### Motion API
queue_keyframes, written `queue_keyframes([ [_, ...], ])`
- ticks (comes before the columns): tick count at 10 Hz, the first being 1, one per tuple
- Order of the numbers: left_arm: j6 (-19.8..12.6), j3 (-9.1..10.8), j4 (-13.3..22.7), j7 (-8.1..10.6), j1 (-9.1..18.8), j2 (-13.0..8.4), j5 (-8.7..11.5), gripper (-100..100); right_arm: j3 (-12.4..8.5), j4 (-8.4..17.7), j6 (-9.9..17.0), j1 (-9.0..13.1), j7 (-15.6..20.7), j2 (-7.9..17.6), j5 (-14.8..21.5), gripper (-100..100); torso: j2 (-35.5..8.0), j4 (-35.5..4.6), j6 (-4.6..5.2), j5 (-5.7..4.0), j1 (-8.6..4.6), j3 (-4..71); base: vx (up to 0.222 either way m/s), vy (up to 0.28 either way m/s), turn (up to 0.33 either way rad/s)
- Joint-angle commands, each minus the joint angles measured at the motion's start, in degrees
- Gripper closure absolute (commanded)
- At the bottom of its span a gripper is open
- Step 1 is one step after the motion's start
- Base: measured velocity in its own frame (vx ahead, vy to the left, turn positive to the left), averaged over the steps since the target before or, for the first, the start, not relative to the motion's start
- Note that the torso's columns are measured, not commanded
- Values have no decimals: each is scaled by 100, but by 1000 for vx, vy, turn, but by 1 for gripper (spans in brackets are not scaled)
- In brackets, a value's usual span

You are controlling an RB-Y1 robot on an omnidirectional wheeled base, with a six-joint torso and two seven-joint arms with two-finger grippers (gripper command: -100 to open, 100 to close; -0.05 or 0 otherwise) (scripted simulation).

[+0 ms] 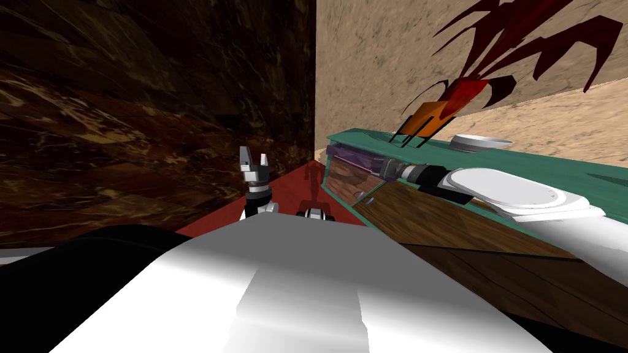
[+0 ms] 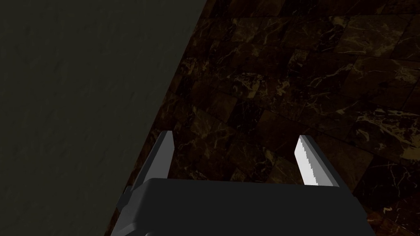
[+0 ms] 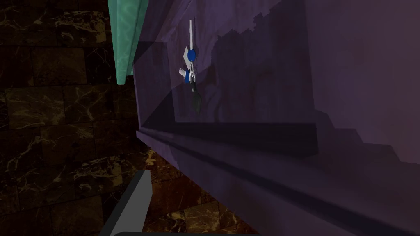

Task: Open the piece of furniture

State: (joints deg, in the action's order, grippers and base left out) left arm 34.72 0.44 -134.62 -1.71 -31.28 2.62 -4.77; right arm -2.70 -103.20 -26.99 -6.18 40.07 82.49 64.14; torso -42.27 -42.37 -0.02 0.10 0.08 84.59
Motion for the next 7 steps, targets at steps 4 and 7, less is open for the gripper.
queue_keyframes([
  [4, 0, 0, 0, 0, 0, 0, 0, 0, -98, -64, -42, 29, -160, 191, -43, 0, -4, 8, 2, -13, -15, -4, 2, 4, -2],
  [7, 0, 0, 0, 0, 0, 0, 0, 0, -98, -64, -42, 29, -160, 191, -43, 0, -1, 9, 2, -10, -7, -2, 0, 0, 0],
])
